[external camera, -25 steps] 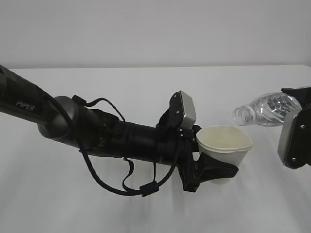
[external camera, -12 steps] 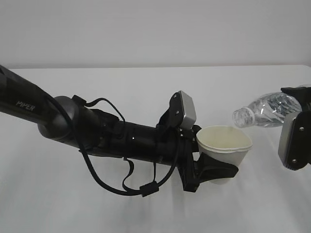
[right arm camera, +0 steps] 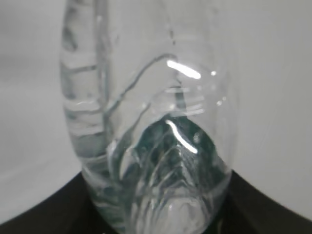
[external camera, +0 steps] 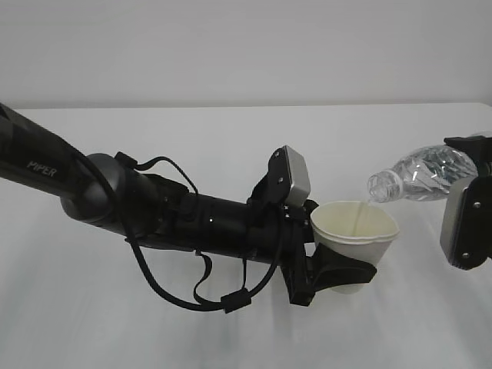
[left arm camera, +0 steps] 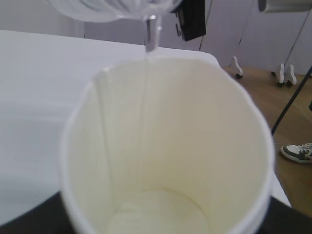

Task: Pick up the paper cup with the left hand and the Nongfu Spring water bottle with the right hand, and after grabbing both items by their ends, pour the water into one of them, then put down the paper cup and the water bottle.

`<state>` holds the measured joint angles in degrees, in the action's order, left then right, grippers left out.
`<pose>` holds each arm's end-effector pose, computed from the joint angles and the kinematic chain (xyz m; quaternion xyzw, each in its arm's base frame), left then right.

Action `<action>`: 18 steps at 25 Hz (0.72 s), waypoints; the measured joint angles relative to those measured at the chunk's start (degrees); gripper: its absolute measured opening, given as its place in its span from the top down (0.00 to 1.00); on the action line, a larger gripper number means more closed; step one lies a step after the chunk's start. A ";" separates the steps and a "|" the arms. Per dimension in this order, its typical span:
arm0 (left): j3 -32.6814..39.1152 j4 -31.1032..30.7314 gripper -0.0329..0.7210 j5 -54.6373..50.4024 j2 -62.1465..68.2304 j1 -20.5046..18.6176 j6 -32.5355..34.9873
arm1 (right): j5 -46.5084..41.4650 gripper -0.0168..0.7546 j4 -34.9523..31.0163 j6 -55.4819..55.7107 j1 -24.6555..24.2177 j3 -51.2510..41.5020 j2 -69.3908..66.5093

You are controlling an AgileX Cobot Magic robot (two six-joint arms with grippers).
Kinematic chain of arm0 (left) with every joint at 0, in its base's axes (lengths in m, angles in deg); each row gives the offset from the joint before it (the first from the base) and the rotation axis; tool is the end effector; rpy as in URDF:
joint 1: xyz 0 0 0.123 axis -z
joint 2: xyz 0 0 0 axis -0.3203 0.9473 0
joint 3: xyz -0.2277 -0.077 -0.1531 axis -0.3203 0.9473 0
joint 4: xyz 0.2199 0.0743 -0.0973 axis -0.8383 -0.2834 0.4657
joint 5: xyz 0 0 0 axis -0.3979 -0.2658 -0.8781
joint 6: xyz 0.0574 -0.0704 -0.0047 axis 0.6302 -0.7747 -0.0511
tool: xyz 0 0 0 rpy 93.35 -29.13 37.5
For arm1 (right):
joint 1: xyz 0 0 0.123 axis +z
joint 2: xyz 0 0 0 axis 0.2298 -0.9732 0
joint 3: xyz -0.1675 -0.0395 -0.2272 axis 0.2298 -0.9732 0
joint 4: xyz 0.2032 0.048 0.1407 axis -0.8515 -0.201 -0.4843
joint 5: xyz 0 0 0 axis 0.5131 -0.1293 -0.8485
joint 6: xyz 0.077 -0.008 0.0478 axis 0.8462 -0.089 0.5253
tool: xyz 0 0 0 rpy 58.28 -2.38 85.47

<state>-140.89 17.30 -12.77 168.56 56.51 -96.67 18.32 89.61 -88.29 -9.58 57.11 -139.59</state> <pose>0.2883 -0.3125 0.1049 0.5241 0.5877 -0.4626 0.4074 0.2344 0.0277 0.1893 -0.6314 0.5134 -0.3648 0.4524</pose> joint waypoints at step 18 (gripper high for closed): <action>0.00 0.00 0.38 0.00 0.00 0.00 0.00 | 0.49 0.45 0.00 -0.35 0.00 0.00 0.00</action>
<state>-140.89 17.30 -12.77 168.56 56.51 -96.67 18.81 89.61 -88.64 -9.58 57.11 -139.59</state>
